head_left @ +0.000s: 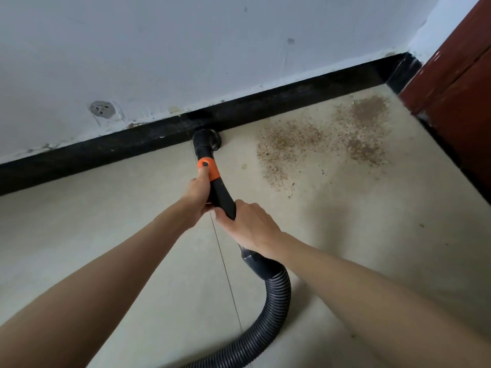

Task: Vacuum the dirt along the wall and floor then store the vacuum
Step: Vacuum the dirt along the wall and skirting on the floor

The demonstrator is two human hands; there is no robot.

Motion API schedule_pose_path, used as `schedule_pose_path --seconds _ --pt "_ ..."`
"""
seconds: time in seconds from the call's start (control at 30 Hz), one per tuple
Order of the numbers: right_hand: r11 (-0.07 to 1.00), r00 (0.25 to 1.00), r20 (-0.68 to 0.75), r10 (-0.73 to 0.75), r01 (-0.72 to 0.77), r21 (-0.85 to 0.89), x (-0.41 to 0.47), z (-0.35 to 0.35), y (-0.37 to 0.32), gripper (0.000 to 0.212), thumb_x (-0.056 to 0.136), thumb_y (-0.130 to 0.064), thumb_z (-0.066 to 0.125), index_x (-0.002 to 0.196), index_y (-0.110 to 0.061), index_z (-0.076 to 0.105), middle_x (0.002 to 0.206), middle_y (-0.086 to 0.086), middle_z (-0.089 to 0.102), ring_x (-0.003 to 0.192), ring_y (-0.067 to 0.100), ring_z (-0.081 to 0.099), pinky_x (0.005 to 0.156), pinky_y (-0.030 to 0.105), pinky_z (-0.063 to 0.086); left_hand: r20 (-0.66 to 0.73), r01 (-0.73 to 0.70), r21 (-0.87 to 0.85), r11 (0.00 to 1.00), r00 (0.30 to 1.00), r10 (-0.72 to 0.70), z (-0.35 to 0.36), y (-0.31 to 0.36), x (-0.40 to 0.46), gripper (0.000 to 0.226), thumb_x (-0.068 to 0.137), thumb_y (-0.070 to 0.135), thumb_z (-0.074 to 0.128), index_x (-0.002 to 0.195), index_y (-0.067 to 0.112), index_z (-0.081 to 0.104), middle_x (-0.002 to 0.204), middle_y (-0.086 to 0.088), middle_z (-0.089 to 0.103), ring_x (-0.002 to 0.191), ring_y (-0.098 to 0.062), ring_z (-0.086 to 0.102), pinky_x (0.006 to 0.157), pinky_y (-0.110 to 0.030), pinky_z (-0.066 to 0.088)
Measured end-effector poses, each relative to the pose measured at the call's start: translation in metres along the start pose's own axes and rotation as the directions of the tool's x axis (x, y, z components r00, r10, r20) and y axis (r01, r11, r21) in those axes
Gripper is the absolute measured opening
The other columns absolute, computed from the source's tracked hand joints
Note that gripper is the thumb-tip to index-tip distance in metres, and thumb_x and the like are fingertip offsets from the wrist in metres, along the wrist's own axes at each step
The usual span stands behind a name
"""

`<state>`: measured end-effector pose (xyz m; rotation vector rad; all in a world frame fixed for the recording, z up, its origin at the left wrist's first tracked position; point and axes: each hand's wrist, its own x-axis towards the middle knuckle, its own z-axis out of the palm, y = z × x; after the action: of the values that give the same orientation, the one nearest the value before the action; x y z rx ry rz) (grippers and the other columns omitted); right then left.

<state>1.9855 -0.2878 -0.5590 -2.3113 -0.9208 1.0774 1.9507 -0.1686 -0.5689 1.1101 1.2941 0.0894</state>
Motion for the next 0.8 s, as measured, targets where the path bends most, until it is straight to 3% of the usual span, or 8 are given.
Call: schedule_pose_path --seconds 0.2,0.3,0.43,0.63,0.8 --pt "0.999 0.994 -0.104 0.033 -0.037 -0.035 -0.011 -0.032 0.017 0.046 0.096 -0.056 0.037 0.094 -0.012 0.05 0.075 0.002 0.053 0.066 0.022 0.054 0.053 0.03 0.037 0.073 -0.027 0.039 0.999 0.997 0.024 0.036 0.013 -0.017 0.046 0.098 0.051 0.033 0.097 0.009 0.05 0.09 -0.008 0.058 0.095 -0.024 0.058 0.092 -0.038 0.048" --pt "0.998 0.991 -0.123 0.045 -0.05 -0.038 -0.011 -0.052 0.031 0.045 0.097 -0.056 0.038 0.093 -0.012 0.05 0.073 0.0 0.051 0.06 0.015 0.049 0.05 0.028 0.033 0.142 -0.048 0.063 0.997 0.989 0.038 0.053 0.018 -0.018 0.043 0.098 0.05 0.034 0.089 0.012 0.051 0.092 -0.007 0.06 0.086 -0.02 0.058 0.083 -0.034 0.05" --pt "0.999 0.991 -0.123 0.05 -0.052 -0.009 -0.003 -0.056 0.046 0.048 0.096 -0.056 0.037 0.096 -0.011 0.053 0.077 0.004 0.057 0.064 0.021 0.055 0.05 0.028 0.035 0.163 -0.086 0.135 0.987 0.985 0.063 0.065 0.022 -0.016 0.045 0.099 0.048 0.032 0.103 0.008 0.052 0.092 -0.007 0.06 0.08 -0.017 0.058 0.067 -0.027 0.048" --pt "0.987 0.982 -0.154 0.112 -0.092 0.133 -0.013 -0.049 0.057 0.05 0.094 -0.058 0.036 0.097 -0.012 0.054 0.082 0.006 0.06 0.069 0.025 0.06 0.056 0.03 0.04 0.184 -0.103 0.134 0.986 0.98 0.078 0.082 0.017 -0.024 0.04 0.099 0.049 0.032 0.087 0.015 0.05 0.091 -0.006 0.059 0.087 -0.019 0.057 0.093 -0.037 0.046" --pt "0.986 0.989 -0.103 0.109 -0.094 0.139 -0.039 -0.035 0.06 0.05 0.094 -0.059 0.036 0.097 -0.012 0.054 0.083 0.006 0.061 0.072 0.026 0.061 0.055 0.03 0.039 0.191 -0.067 0.158 0.985 0.981 0.036 0.073 -0.002 -0.043 0.042 0.099 0.05 0.031 0.09 0.014 0.049 0.096 -0.009 0.059 0.093 -0.022 0.056 0.095 -0.038 0.046"
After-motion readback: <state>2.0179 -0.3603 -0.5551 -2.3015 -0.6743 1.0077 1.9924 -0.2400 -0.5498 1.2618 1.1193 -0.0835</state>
